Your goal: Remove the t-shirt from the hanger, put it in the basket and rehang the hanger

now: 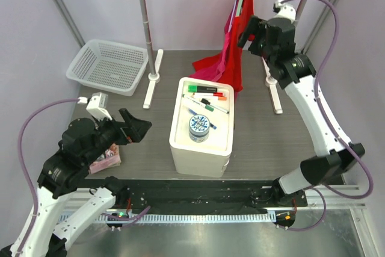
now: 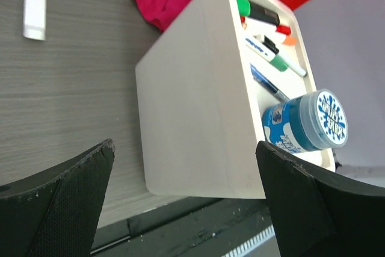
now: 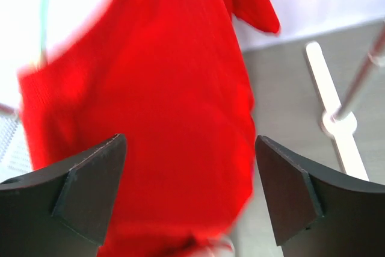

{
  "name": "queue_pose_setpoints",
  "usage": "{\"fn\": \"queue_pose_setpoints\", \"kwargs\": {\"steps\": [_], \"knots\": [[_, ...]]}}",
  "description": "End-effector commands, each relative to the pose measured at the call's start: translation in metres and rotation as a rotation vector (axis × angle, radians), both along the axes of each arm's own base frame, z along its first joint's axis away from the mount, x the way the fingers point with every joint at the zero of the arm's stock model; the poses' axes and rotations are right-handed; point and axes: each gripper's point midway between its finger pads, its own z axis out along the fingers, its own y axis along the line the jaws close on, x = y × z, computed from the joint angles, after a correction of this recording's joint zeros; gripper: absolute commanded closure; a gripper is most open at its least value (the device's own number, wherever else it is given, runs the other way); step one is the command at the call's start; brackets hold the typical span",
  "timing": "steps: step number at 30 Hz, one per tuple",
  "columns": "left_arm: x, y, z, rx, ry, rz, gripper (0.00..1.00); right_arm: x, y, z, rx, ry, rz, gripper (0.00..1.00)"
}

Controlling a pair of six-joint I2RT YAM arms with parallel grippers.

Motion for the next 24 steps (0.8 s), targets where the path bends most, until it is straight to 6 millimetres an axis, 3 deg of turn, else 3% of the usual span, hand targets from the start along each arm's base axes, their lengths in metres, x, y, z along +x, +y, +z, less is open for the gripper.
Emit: {"fn": "queue_pose_setpoints", "kwargs": {"steps": [1,3,4,10,14,19,24], "knots": [[-0.009,-0.022,0.013,-0.023,-0.010,-0.143,0.00,0.025,0.007,0.059,0.052,-0.128,0.009,0.09],[-0.010,-0.025,0.023,-0.050,-0.039,-0.156,0.00,0.031,0.011,0.072,0.078,-0.151,0.023,0.12],[-0.011,-0.026,0.026,-0.058,-0.047,-0.165,0.00,0.032,0.011,0.088,0.096,-0.187,0.025,0.13],[-0.009,-0.025,0.037,-0.044,-0.067,-0.163,0.00,0.049,0.014,0.119,0.138,-0.261,0.022,0.21],[-0.010,-0.020,0.039,-0.046,-0.079,-0.140,0.00,0.072,0.018,0.112,0.191,-0.252,0.042,0.34],[-0.019,-0.016,0.042,-0.113,-0.092,-0.123,0.00,0.084,0.020,0.106,0.265,-0.235,0.104,0.53],[-0.029,-0.013,0.046,-0.148,-0.094,-0.128,0.00,0.082,0.026,0.110,0.323,-0.236,0.179,0.49]]}}
